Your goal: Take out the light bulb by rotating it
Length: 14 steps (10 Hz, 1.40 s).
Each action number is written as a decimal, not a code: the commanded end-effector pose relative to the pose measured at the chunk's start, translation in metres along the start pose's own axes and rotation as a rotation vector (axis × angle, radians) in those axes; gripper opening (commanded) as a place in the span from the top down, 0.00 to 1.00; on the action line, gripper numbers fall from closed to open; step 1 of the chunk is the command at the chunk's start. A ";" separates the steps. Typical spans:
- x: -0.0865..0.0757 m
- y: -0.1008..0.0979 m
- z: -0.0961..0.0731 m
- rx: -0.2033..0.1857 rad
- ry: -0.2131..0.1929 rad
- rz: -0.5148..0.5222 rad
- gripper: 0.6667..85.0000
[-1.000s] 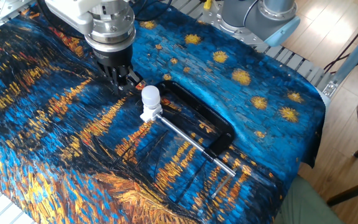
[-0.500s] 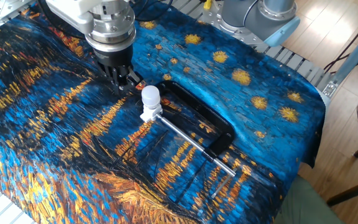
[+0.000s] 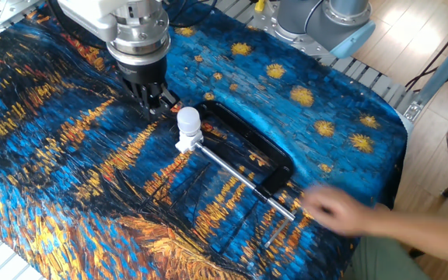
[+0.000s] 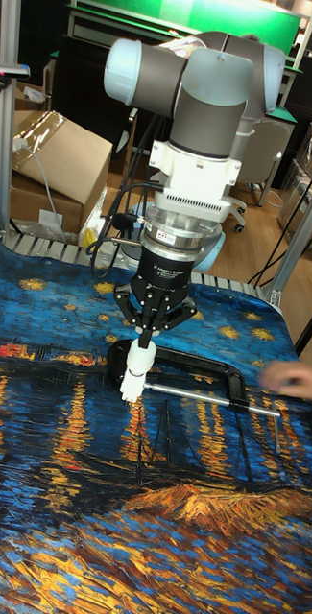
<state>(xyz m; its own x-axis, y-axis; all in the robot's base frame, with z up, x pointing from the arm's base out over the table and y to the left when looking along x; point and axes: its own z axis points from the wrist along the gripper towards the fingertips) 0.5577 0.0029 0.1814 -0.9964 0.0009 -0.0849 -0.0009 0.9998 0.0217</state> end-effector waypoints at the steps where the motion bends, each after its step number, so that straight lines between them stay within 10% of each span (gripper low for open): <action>1: -0.006 0.012 -0.002 -0.050 -0.022 -0.001 1.00; 5: -0.008 0.010 -0.002 -0.041 -0.030 -0.047 1.00; 7: 0.002 -0.007 -0.001 0.023 0.010 -0.087 1.00; 14: 0.067 0.004 -0.015 -0.036 0.028 -0.038 0.82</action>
<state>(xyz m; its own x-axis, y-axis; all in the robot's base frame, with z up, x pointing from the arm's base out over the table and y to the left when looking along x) 0.5112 -0.0036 0.1885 -0.9967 -0.0645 -0.0486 -0.0660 0.9973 0.0306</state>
